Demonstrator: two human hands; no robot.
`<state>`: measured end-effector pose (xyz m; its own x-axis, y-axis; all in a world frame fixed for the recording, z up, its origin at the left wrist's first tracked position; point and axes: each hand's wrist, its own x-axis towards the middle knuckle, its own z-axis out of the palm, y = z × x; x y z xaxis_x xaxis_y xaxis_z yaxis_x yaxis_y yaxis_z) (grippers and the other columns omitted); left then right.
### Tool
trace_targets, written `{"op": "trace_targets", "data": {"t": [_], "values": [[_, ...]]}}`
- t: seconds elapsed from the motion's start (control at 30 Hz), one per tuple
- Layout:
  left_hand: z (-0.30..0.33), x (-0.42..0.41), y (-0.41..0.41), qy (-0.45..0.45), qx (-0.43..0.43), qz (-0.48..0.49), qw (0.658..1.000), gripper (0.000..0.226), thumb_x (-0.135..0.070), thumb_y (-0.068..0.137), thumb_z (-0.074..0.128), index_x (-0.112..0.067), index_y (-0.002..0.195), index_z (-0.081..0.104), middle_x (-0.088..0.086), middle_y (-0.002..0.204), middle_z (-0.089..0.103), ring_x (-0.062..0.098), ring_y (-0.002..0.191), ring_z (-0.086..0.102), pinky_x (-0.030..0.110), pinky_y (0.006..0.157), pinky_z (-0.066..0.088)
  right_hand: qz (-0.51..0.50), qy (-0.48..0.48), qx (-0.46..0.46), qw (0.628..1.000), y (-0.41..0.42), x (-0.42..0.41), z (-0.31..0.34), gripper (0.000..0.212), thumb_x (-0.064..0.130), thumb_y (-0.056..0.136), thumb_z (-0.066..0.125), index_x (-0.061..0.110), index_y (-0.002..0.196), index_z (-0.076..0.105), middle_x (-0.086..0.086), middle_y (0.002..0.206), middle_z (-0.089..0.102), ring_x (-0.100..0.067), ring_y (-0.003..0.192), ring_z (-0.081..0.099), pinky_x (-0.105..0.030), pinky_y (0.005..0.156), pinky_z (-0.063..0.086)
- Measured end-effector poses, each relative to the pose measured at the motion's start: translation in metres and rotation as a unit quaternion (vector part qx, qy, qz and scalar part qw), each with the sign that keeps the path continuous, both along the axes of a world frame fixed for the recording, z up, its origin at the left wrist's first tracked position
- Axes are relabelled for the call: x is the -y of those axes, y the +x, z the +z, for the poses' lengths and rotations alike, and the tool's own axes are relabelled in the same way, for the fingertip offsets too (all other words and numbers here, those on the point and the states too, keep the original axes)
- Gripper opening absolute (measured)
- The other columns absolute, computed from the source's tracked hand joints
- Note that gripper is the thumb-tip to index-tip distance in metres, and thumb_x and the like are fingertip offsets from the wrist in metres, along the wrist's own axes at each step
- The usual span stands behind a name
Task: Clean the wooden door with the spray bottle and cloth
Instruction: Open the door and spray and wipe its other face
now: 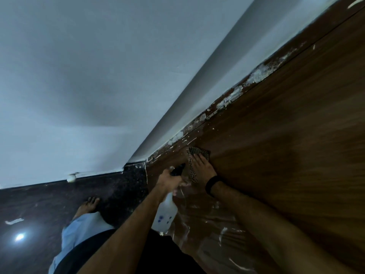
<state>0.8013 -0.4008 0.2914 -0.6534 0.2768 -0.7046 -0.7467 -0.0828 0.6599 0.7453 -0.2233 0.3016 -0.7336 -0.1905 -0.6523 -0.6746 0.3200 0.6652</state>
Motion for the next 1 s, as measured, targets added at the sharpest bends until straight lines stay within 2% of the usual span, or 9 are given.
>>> {"op": "trace_targets", "data": {"t": [0.13, 0.23, 0.4, 0.57, 0.7, 0.77, 0.87, 0.93, 1.0], "values": [[-0.002, 0.008, 0.005, -0.012, 0.008, -0.014, 1.0, 0.059, -0.012, 0.088, 0.076, -0.004, 0.139, 0.046, 0.004, 0.081, 0.07, 0.017, 0.051, 0.053, 0.029, 0.047, 0.045, -0.005, -0.028, -0.036, 0.999, -0.028, 0.013, -0.001, 0.066, 0.039, 0.109, 0.02, 0.001, 0.158, -0.001, -0.017, 0.167, -0.003, -0.031, 0.155, -0.003, -0.045, 0.123, -0.004], [-0.005, 0.018, 0.006, -0.039, 0.007, -0.045, 0.998, 0.073, -0.014, 0.077, 0.086, -0.007, 0.139, 0.048, 0.011, 0.099, 0.073, 0.018, 0.046, 0.056, 0.03, 0.046, 0.049, -0.022, -0.049, -0.066, 0.996, -0.055, 0.027, 0.005, 0.063, 0.037, 0.11, 0.017, 0.001, 0.158, -0.002, -0.017, 0.167, -0.006, -0.031, 0.154, -0.004, -0.045, 0.123, -0.003], [-0.004, 0.024, -0.003, -0.047, 0.0, -0.053, 0.998, 0.084, -0.007, 0.076, 0.086, -0.008, 0.148, 0.043, 0.016, 0.115, 0.068, 0.012, 0.039, 0.054, 0.026, 0.04, 0.047, -0.008, -0.049, -0.127, 0.991, -0.052, 0.02, 0.038, 0.066, 0.039, 0.11, 0.018, -0.002, 0.157, -0.003, -0.021, 0.166, -0.006, -0.034, 0.154, -0.004, -0.047, 0.122, -0.003], [0.022, 0.012, -0.018, -0.045, -0.023, -0.113, 0.992, 0.089, -0.013, 0.077, 0.085, -0.016, 0.153, 0.038, 0.008, 0.098, 0.072, 0.012, 0.041, 0.056, 0.029, 0.048, 0.053, 0.001, -0.036, -0.152, 0.988, -0.008, 0.003, 0.061, 0.067, 0.036, 0.109, 0.021, -0.002, 0.157, -0.005, -0.022, 0.165, -0.008, -0.036, 0.153, -0.008, -0.05, 0.121, -0.008], [0.033, 0.001, -0.03, -0.03, -0.025, -0.166, 0.985, 0.09, -0.015, 0.075, 0.085, -0.022, 0.152, 0.039, 0.006, 0.105, 0.068, 0.017, 0.053, 0.063, 0.028, 0.05, 0.054, -0.022, -0.056, -0.181, 0.982, 0.027, -0.008, 0.082, 0.068, 0.034, 0.108, 0.019, -0.004, 0.155, -0.011, -0.022, 0.164, -0.016, -0.036, 0.152, -0.014, -0.049, 0.12, -0.013], [0.04, -0.002, -0.03, -0.034, -0.025, -0.193, 0.98, 0.084, -0.013, 0.074, 0.086, -0.02, 0.147, 0.046, 0.005, 0.099, 0.068, 0.02, 0.061, 0.065, 0.03, 0.054, 0.057, -0.032, -0.066, -0.217, 0.973, 0.044, -0.013, 0.099, 0.074, 0.036, 0.105, 0.021, -0.006, 0.153, -0.017, -0.024, 0.162, -0.023, -0.036, 0.151, -0.019, -0.049, 0.12, -0.015], [0.046, -0.004, -0.022, -0.045, -0.029, -0.239, 0.97, 0.063, -0.013, 0.073, 0.087, -0.021, 0.128, 0.057, 0.011, 0.088, 0.072, 0.019, 0.05, 0.059, 0.036, 0.061, 0.057, -0.049, -0.09, -0.289, 0.952, 0.074, -0.019, 0.124, 0.078, 0.035, 0.099, 0.024, -0.003, 0.154, -0.016, -0.021, 0.163, -0.023, -0.032, 0.152, -0.019, -0.045, 0.123, -0.013], [0.045, -0.011, -0.016, -0.059, -0.035, -0.284, 0.956, 0.074, -0.019, 0.07, 0.088, -0.025, 0.137, 0.057, 0.004, 0.085, 0.069, 0.017, 0.045, 0.054, 0.037, 0.064, 0.057, -0.065, -0.105, -0.334, 0.935, 0.097, -0.025, 0.135, 0.075, 0.03, 0.098, 0.026, 0.001, 0.157, -0.01, -0.016, 0.166, -0.017, -0.027, 0.153, -0.014, -0.043, 0.124, -0.013], [0.047, -0.017, -0.007, -0.064, -0.046, -0.329, 0.941, 0.073, -0.015, 0.082, 0.082, -0.029, 0.146, 0.051, 0.001, 0.079, 0.063, 0.015, 0.046, 0.048, 0.034, 0.058, 0.051, -0.078, -0.118, -0.368, 0.919, 0.12, -0.03, 0.141, 0.068, 0.02, 0.099, 0.027, 0.005, 0.16, -0.002, -0.011, 0.168, -0.008, -0.024, 0.155, -0.008, -0.04, 0.124, -0.012]]}}
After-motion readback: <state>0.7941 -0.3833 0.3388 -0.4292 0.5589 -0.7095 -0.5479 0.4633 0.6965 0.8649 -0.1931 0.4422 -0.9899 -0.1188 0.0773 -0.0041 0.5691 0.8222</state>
